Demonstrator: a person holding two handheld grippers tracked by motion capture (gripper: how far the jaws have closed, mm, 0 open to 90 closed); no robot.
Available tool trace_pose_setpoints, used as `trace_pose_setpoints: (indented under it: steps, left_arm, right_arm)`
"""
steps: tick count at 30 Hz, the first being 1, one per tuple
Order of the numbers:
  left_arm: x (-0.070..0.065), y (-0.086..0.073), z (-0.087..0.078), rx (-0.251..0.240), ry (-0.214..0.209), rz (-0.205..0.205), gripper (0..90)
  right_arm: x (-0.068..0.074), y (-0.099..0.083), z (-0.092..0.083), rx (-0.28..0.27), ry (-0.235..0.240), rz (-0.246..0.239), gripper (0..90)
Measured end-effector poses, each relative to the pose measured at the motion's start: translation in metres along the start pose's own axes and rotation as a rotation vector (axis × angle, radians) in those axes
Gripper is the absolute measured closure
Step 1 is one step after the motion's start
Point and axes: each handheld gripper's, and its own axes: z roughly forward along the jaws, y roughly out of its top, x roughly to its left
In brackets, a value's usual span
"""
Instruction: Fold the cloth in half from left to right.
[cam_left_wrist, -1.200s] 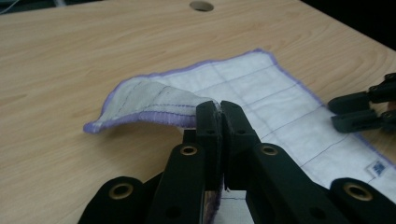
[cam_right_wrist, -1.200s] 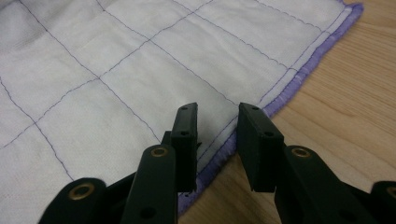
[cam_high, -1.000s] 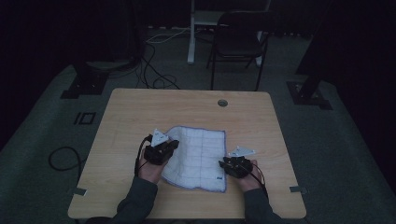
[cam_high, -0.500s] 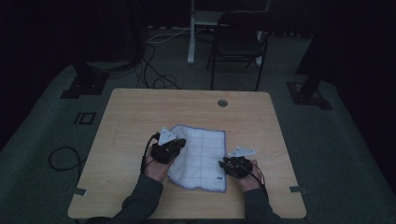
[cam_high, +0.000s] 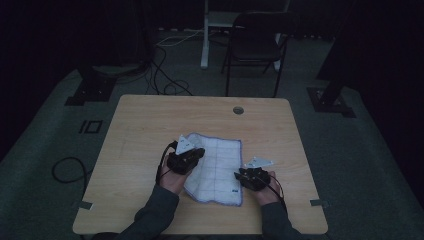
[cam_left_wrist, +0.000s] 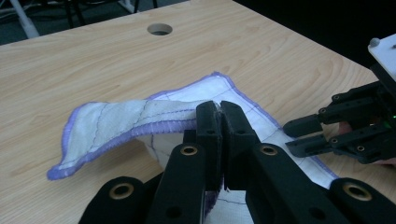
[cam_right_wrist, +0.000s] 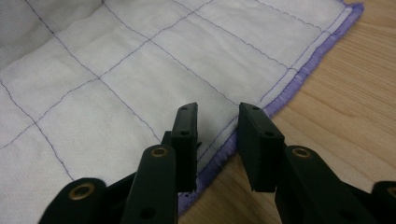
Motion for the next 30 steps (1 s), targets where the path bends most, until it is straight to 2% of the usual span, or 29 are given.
trace_pose_setpoints:
  steps: [18, 30]
  left_arm:
    - [-0.015, 0.007, 0.020, 0.024, -0.041, 0.034, 87.8]
    - [-0.023, 0.004, 0.032, 0.046, -0.061, 0.045, 87.8]
  right_arm:
    - [0.000, 0.000, 0.000, -0.002, -0.001, -0.005, 69.2]
    - [0.002, 0.000, 0.000, -0.001, -0.013, -0.010, 68.9]
